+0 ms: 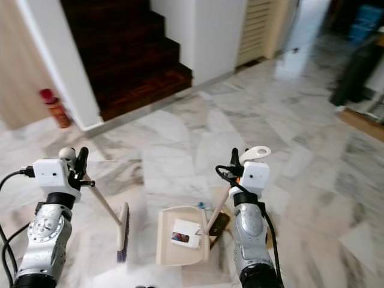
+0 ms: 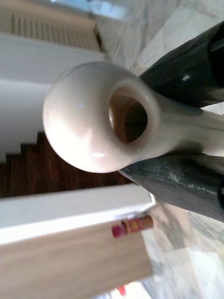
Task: Sweep floor
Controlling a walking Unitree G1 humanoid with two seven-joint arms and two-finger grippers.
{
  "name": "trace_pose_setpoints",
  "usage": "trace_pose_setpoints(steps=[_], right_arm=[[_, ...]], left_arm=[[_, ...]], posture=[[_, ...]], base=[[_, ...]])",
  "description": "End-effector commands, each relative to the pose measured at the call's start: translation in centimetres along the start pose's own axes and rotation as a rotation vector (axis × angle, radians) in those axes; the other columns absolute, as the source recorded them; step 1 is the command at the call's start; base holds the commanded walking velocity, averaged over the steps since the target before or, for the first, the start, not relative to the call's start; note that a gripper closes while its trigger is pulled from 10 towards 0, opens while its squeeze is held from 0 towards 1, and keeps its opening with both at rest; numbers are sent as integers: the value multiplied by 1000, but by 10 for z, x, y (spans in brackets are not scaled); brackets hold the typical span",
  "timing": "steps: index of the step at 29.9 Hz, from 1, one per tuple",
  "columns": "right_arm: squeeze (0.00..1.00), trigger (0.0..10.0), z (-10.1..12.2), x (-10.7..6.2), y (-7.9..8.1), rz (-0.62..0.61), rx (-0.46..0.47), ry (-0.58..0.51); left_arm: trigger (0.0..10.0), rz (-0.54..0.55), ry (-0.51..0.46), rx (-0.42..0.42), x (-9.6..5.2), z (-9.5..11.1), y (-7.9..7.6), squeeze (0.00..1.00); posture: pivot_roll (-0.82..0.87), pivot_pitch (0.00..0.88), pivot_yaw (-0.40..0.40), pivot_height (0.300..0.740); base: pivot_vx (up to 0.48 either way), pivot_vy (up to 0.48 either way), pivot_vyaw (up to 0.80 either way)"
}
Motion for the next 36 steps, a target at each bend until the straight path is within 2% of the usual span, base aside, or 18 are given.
trace_pose_setpoints(steps=[1, 7, 11, 17, 22, 36], right_arm=[[0, 10000, 20, 7, 5, 16, 6, -78], [0, 10000, 17, 5, 5, 7, 23, -60], [0, 10000, 14, 5, -1, -38, 70, -37], [0, 10000, 17, 7, -5, -45, 67, -41], [0, 10000, 18, 9, -10, -60, 74, -39], [0, 10000, 14, 8, -5, -61, 100, -22]], left_arm=[[10000, -1, -36, -6, 2, 10, -1, 0], [10000, -7, -23, -16, -1, 7, -4, 0], [10000, -6, -16, -19, -2, 5, -3, 0], [10000, 12, -14, -69, -1, 6, -2, 0], [10000, -17, -11, -40, -1, 6, -7, 0], [10000, -14, -10, -34, 0, 7, -3, 0]], posture=[[22, 0, -42, 740], [18, 0, -37, 740], [18, 0, -34, 740], [8, 0, -28, 740], [12, 0, -29, 740], [23, 0, -29, 740]], base=[[0, 0, 800], [0, 0, 733], [0, 0, 0], [0, 0, 0], [0, 0, 0], [0, 318, 0]])
Point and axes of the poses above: a point about 5 cm out from each wrist's last joint towards the gripper, its own x axis pointing out of the wrist towards the gripper, its own z axis along the axis of the wrist's last joint, y = z × x, the point moved 4 cm from there along x, pointing out of the wrist towards the gripper, and after that the axes turned 1 degree about -x, right-handed, at the moved point
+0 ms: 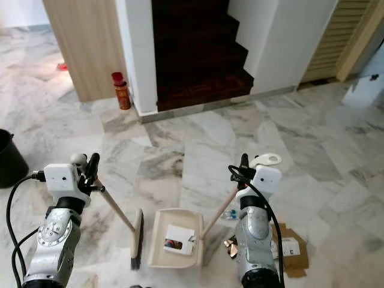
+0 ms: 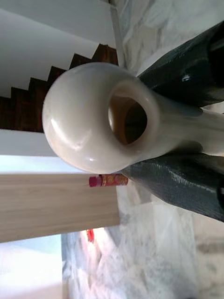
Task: Sweep floor
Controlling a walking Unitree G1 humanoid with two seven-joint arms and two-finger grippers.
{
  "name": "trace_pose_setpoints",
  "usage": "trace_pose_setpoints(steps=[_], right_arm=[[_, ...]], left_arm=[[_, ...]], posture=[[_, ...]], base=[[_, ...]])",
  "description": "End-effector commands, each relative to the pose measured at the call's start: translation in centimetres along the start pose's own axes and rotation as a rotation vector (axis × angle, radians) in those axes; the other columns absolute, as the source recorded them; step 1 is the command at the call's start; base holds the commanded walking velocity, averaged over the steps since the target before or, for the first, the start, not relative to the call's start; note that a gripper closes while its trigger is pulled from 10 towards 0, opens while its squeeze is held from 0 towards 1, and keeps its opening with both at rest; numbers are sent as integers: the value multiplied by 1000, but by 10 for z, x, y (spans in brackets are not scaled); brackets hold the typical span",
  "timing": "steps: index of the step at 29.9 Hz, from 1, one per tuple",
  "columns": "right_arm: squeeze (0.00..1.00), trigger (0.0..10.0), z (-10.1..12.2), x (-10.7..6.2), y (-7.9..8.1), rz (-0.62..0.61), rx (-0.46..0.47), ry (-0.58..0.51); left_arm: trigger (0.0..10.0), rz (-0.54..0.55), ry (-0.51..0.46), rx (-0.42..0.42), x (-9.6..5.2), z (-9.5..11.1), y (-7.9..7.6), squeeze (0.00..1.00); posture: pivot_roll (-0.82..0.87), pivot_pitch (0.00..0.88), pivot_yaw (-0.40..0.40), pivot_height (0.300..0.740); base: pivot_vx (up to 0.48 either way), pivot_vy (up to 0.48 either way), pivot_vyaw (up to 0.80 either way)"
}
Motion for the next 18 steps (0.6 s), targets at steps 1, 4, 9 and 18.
trace_pose_setpoints(steps=[1, 4, 9, 18], right_arm=[[0, 10000, 16, 5, -5, -18, 17, -58], [0, 10000, 15, 6, -6, -21, 16, -51], [0, 10000, 16, 7, -6, -21, 15, -51], [0, 10000, 17, 9, -5, -19, 16, -47]], left_arm=[[10000, -15, -59, 1, 6, 15, -4, 0], [10000, -16, -59, 1, 6, 15, -4, 0], [10000, -18, -59, 1, 6, 15, -5, 0], [10000, -19, -55, 3, 6, 15, -5, 0]], posture=[[23, 0, -29, 740], [22, 0, -30, 740], [23, 0, -31, 740], [27, 0, -32, 740]], base=[[0, 349, 0], [0, 358, 0], [0, 363, 0], [0, 375, 0]])
Point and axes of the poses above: a point about 5 cm out from each wrist's last joint towards the gripper, its own x axis pointing out of the wrist towards the gripper, its own z axis along the axis of the wrist's last joint, y = z × x, the point moved 4 cm from there along x, pointing out of the wrist towards the gripper, and after that the axes turned 1 degree about -x, right-handed, at the moved point
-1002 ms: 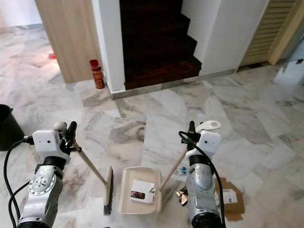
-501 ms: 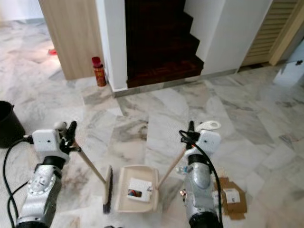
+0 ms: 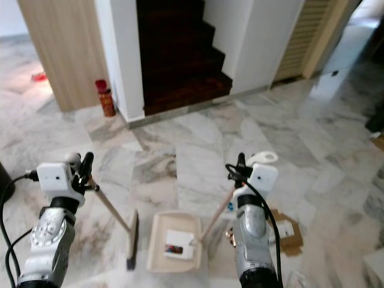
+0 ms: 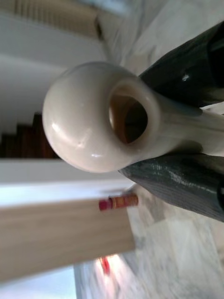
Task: Sweep floor
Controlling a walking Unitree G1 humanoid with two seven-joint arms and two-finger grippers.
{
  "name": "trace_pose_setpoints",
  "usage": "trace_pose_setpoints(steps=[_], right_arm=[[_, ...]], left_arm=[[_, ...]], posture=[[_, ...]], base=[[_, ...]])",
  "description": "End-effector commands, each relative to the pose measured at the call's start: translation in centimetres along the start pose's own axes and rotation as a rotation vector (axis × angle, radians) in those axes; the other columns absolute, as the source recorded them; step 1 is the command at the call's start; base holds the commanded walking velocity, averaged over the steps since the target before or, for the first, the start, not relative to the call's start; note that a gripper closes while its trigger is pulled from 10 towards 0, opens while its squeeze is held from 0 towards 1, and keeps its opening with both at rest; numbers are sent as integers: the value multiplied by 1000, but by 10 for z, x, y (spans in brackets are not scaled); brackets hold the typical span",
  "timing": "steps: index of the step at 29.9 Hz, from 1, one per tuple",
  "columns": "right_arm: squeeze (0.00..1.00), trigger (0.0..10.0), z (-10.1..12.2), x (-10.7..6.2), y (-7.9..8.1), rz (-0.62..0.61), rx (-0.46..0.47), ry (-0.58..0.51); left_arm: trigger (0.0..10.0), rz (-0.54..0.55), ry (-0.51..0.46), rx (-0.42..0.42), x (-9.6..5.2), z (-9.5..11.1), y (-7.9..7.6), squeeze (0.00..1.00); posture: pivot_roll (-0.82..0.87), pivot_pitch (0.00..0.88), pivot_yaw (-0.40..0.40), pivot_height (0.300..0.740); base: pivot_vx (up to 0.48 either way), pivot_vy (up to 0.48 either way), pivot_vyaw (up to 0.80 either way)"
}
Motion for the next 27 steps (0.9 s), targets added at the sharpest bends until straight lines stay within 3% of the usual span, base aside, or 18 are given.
trace_pose_setpoints(steps=[1, 27], right_arm=[[0, 10000, 13, 6, 4, 7, 13, -47], [0, 10000, 15, 12, 6, 11, 6, -31]], left_arm=[[10000, 4, -48, 4, 5, 13, 2, 0], [10000, -2, -50, 4, 4, 13, 0, 0]], posture=[[27, 0, -32, 740], [32, 0, -37, 740]], base=[[0, 379, 0], [0, 397, 0]])
Point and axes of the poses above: a point about 5 cm out from each wrist's last joint towards the gripper, its own x axis pointing out of the wrist towards the gripper, its own z axis along the axis of the wrist's last joint, y = z × x, the point moved 4 cm from there along x, pointing out of the wrist towards the gripper, and after that the axes turned 1 degree about -x, right-handed, at the moved point
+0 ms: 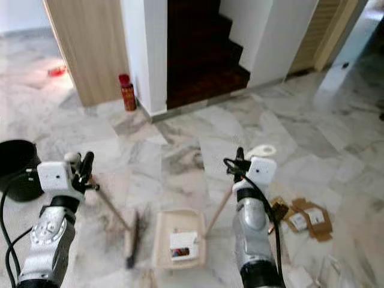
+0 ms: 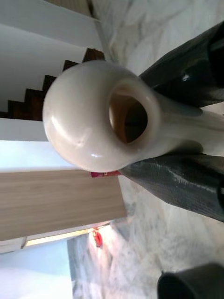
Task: Sweep floor
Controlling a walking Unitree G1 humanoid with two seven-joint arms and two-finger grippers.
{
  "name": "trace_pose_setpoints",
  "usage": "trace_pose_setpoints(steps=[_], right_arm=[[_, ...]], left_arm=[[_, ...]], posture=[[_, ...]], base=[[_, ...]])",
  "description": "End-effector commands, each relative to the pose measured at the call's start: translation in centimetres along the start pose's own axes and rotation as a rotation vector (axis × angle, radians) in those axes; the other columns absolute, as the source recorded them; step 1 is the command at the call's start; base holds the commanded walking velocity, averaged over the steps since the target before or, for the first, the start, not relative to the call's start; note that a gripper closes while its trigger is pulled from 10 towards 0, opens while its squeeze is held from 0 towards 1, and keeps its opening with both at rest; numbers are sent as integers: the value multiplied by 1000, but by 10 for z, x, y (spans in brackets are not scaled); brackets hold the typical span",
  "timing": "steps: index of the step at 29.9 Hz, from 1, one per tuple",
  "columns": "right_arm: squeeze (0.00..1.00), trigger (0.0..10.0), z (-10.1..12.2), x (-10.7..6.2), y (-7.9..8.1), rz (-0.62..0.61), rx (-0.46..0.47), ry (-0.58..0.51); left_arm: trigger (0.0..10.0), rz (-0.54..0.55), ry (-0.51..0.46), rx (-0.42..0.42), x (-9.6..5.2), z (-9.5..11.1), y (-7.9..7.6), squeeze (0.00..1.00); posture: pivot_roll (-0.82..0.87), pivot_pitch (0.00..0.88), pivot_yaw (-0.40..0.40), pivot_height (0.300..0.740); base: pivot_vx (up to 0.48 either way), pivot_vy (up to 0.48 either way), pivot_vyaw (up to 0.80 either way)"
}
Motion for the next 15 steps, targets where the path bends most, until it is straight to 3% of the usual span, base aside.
trace_pose_setpoints(steps=[1, 15], right_arm=[[0, 10000, 6, 2, -2, -13, 15, -24], [0, 10000, 6, 2, -2, -7, 21, -20]], left_arm=[[10000, -27, -58, -9, 4, 14, -8, 0], [10000, -33, -60, -11, 4, 15, -10, 0]], posture=[[32, 0, -37, 740], [38, 0, -48, 740]], base=[[0, 401, 0], [0, 402, 0]])
Point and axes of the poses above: a point about 5 cm out from each wrist's last joint towards the gripper, its own x axis pointing out of the wrist towards the gripper, its own z axis along the axis of the wrist's last joint, y = z × x, the point moved 4 cm from there along x, pointing out of the wrist towards the gripper, and after that the axes turned 1 degree about -x, right-handed, at the moved point
